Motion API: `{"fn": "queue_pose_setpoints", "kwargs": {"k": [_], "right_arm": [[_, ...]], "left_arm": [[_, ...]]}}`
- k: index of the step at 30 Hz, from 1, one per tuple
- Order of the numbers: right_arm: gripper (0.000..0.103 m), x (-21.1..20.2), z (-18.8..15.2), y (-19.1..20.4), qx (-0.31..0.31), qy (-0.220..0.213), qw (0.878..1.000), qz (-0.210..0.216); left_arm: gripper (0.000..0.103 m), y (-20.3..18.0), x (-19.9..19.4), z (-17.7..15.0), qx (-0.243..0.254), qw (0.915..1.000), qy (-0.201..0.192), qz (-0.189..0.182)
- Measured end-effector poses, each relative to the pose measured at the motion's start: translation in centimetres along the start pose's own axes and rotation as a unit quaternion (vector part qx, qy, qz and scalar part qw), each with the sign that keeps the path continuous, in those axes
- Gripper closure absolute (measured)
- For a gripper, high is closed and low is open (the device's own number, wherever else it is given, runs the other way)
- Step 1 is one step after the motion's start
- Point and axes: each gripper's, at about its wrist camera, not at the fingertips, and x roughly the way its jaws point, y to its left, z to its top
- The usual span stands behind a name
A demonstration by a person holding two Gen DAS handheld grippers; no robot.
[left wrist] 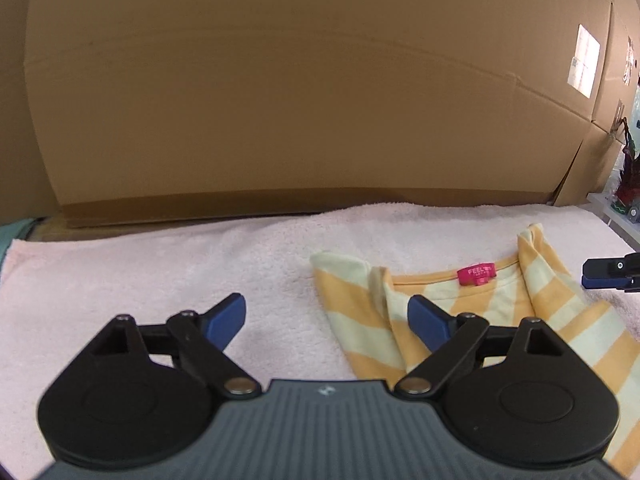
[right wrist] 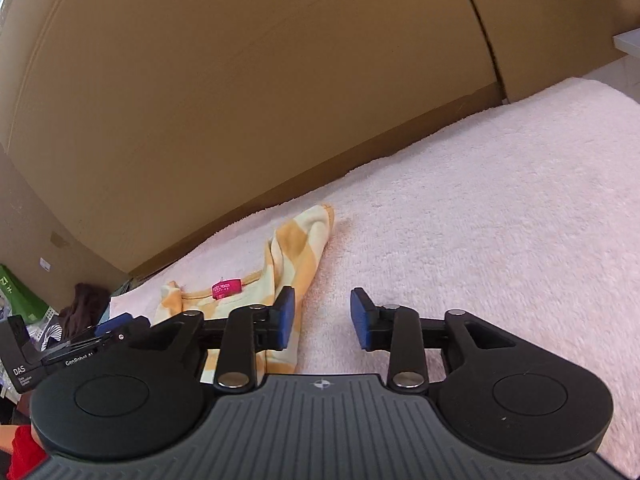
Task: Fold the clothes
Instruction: 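Grasp the shirt hem corners with the left and right grippers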
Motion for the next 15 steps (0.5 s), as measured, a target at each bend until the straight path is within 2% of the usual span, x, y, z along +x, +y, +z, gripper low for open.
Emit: {"fn": "queue_pose_setpoints", "kwargs": {"k": [2,3,6,12,15], "right_arm": [[0.055,1.6,0.7,0.4,-0.017,0.01,1.0,0.005],[0.05,2.2,1.1,0.7,-0.03,0.012,0.999,0.007],[0.041,3.1,2.0,0.9,-0.055,0.029,0.998,0.031],[0.041,5.6,3.2,0.5,-0.079,0.053,0.99,0.104],[0.042,6.1,3.6,-0.4,-0.073,0.055,0.985,0.146]], "left_arm": [[0.011,0.7,1.2,0.3,-0.018,0.9995,0.016,-0.02],[0.006,1.0,1.4,0.5,-0.024,0.999,0.016,-0.033],[0.002,1.1,2.2,0.9,-0.015,0.9972,0.026,-0.068],[0.002,1.0,2.9,1.2,0.01,0.9915,0.031,-0.126],[0.002,2.1,3.1,1.4,-0.014,0.9863,0.027,-0.162]]}}
